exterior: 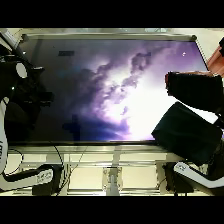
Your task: Fold the clothes and pants, and hang the long-sleeved shirts on hangers.
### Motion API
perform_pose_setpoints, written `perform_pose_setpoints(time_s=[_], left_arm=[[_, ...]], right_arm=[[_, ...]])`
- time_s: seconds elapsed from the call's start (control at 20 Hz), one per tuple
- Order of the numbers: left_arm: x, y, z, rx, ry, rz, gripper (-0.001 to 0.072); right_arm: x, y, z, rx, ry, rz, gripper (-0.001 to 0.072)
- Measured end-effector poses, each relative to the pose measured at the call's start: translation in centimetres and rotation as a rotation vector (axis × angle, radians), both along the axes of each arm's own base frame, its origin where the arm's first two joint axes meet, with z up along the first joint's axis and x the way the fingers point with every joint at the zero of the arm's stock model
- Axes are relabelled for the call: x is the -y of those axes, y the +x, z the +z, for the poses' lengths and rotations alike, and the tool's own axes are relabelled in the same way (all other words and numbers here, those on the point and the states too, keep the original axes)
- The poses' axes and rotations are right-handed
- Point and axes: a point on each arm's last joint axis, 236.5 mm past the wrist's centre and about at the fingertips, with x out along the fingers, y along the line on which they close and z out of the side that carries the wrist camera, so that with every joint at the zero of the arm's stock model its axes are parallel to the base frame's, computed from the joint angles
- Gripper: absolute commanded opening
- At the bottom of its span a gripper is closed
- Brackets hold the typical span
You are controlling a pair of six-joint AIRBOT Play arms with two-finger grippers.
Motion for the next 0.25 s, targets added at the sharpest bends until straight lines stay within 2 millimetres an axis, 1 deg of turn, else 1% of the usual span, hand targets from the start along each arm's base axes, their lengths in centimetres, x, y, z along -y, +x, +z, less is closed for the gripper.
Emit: perform_pose_setpoints(time_s=[0.1,0.15,0.25], left_arm=[[0.0,0.0,0.0,0.000,0.000,0.000,0.0302],[0.0,0.0,0.0,0.000,0.000,0.000,0.0302],[0.0,0.0,0.0,0.000,0.000,0.000,0.0302]], right_arm=[[-3.3,3.2,1.9,0.122,0.003,0.123,0.0032],[-5.0,4.5,2.5,0.165,0.004,0.183,0.0032],[-9.0,6.3,3.1,0.211,0.025,0.313,0.0032]])
